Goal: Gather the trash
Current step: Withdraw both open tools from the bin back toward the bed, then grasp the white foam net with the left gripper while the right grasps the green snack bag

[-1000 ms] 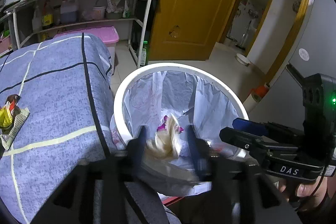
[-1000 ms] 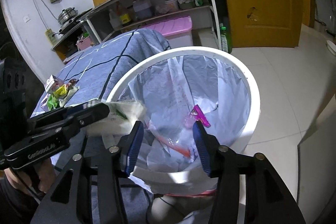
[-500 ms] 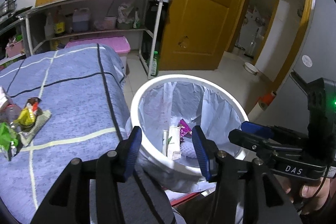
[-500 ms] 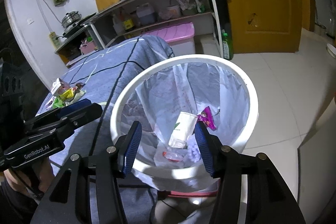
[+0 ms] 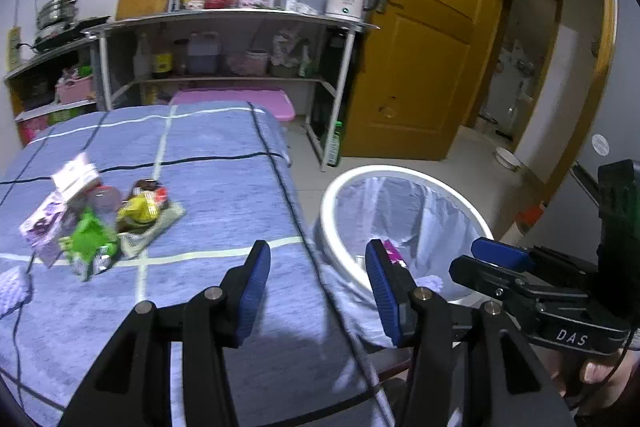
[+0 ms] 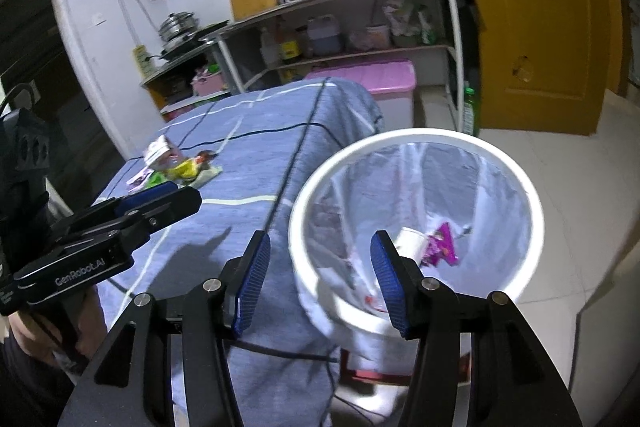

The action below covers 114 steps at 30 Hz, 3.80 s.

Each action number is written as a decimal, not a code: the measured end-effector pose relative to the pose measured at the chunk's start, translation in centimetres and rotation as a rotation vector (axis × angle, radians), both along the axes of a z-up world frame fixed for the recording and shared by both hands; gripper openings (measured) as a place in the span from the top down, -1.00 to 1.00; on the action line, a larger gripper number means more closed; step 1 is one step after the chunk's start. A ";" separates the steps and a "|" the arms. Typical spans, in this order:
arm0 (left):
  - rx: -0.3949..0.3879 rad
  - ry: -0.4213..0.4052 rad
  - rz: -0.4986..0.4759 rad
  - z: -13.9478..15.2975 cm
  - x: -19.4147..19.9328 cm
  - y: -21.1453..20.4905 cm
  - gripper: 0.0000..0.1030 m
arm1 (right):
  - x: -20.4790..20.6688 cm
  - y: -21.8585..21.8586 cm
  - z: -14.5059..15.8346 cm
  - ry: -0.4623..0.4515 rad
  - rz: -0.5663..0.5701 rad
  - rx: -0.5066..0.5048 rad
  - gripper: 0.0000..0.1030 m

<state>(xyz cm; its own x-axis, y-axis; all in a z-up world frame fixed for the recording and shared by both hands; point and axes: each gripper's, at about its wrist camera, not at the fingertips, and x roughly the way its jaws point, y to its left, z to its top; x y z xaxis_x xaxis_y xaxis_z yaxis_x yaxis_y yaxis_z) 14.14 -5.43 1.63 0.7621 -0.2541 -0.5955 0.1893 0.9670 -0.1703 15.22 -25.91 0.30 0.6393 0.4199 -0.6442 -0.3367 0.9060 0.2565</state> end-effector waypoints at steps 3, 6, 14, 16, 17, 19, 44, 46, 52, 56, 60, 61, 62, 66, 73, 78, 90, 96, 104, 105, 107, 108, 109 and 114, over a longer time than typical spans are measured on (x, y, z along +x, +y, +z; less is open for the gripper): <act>0.003 -0.008 0.031 0.2 -0.6 1.3 0.00 | -0.3 1.4 0.2 -0.008 0.033 -0.001 -0.04; 0.008 -0.014 0.061 0.2 -1.2 2.4 0.00 | -0.4 2.7 0.2 -0.008 0.064 0.000 -0.04; 0.009 -0.022 0.137 0.2 -2.6 5.6 0.00 | -0.5 6.1 0.3 -0.007 0.121 -0.002 -0.04; 0.009 -0.023 0.153 0.1 -2.8 6.3 0.00 | -0.5 6.7 0.3 -0.009 0.135 -0.002 -0.04; 0.008 -0.023 0.160 0.0 -2.9 6.7 0.00 | -0.5 7.1 0.3 -0.008 0.143 -0.001 -0.04; 0.007 -0.022 0.176 -0.1 -3.1 7.5 0.00 | -0.5 7.8 0.3 -0.010 0.156 -0.005 -0.04; 0.078 -0.012 0.403 -2.8 -4.0 21.5 -0.33 | 1.1 16.5 -0.7 0.022 0.300 -0.023 -0.11; 0.094 -0.007 0.418 -3.1 -3.7 22.9 -0.36 | 1.4 17.1 -0.9 0.025 0.306 -0.024 -0.12; 0.113 0.023 0.436 -4.4 -2.9 26.1 -0.38 | 2.2 18.7 -1.5 0.040 0.325 -0.037 -0.13; 0.125 0.039 0.434 -5.0 -2.7 27.4 -0.42 | 2.8 20.2 -1.7 0.040 0.347 -0.053 -0.13; 0.144 0.054 0.417 -5.4 -2.6 28.1 -0.45 | 3.4 21.7 -1.5 0.028 0.371 -0.069 -0.13; 0.147 0.061 0.406 -5.5 -2.5 28.2 -0.46 | 3.6 22.1 -1.4 0.024 0.377 -0.073 -0.14; 0.148 0.068 0.393 -5.7 -2.4 28.3 -0.49 | 3.8 22.5 -1.3 0.019 0.386 -0.078 -0.14; 0.154 0.097 0.340 -6.3 -2.1 28.0 -0.50 | 4.6 24.1 -1.1 -0.004 0.412 -0.093 -0.14; 0.162 0.127 0.272 -6.8 -2.8 26.6 -0.50 | 7.0 27.2 -1.8 -0.005 0.460 -0.119 -0.14; 0.140 0.128 0.276 -6.8 -3.2 26.4 -0.30 | 8.2 29.1 -2.7 -0.002 0.501 -0.142 -0.14; 0.080 0.126 0.353 -7.0 -3.5 26.6 0.36 | 8.8 31.3 -4.9 0.079 0.541 -0.166 0.15; 0.045 0.121 0.378 -7.0 -3.9 26.6 0.47 | 8.3 31.1 -4.9 0.089 0.532 -0.159 0.61; 0.023 0.106 0.385 -6.4 -4.7 25.7 0.52 | 7.0 29.6 -3.8 0.069 0.510 -0.115 0.67; 0.019 0.103 0.381 -6.2 -4.7 25.5 0.52 | 6.8 29.3 -3.5 0.067 0.508 -0.109 0.67; 0.014 0.096 0.373 -5.9 -4.9 24.9 0.52 | 6.3 28.6 -3.2 0.060 0.502 -0.098 0.67; 0.015 0.092 0.368 -5.7 -4.9 24.5 0.52 | 6.1 28.3 -3.0 0.057 0.499 -0.092 0.67; 0.014 0.087 0.364 -5.4 -5.0 24.1 0.53 | 5.8 27.9 -2.7 0.054 0.495 -0.086 0.67; 0.001 0.064 0.335 -4.4 -5.3 22.1 0.52 | 4.6 25.3 -1.4 0.034 0.462 -0.055 0.67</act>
<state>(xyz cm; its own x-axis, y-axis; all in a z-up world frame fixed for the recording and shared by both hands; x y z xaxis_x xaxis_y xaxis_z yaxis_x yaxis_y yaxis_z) 8.89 16.65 -2.81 0.7643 0.0049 -0.6448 -0.1503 0.9738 -0.1708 19.80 -0.65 -1.12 0.3714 0.6203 -0.6909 -0.7000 0.6759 0.2305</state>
